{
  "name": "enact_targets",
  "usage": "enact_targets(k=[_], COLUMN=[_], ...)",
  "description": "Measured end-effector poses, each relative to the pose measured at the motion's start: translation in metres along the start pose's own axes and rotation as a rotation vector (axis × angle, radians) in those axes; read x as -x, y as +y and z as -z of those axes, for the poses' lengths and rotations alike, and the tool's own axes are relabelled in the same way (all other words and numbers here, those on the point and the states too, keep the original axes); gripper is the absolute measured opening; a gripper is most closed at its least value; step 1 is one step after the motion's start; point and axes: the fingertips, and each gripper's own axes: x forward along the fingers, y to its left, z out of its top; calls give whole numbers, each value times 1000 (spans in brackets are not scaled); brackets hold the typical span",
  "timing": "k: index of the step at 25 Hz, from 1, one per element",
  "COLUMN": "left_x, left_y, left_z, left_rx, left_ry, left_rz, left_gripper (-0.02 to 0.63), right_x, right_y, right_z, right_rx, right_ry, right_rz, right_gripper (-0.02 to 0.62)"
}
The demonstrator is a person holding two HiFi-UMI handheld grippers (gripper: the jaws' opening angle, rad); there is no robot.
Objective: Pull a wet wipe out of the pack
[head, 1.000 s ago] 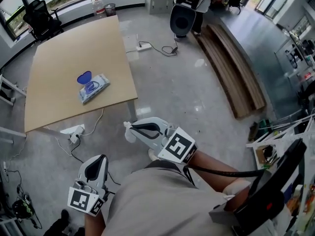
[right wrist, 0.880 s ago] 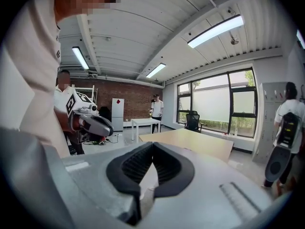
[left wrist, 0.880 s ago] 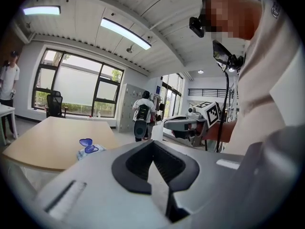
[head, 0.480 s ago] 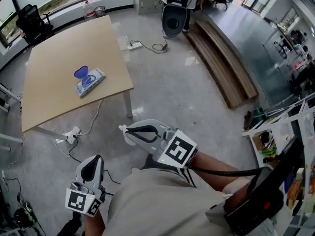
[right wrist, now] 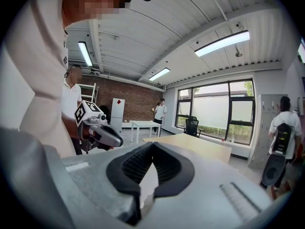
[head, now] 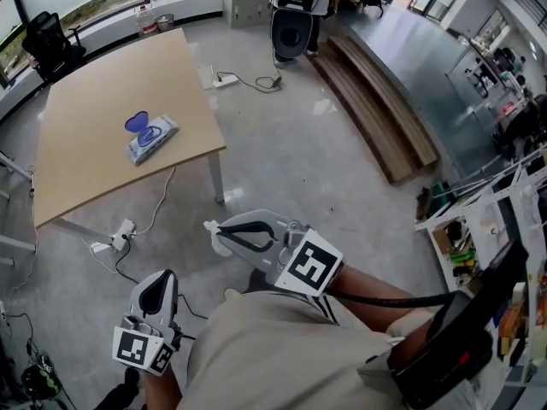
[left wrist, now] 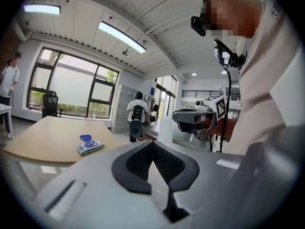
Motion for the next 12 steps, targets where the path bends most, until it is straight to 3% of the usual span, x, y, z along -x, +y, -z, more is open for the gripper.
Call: enact_targets(k=[12], left_x=[8], left_y=[5], left_z=[6], left_rx=[14], left_ry=[-12], left_rz=[-61], left_gripper=[6], right_x=[-9], right_y=[1], right_z=[-3], right_rx=[19], right_ry=[-13], right_rz=[-48], right_gripper=[3])
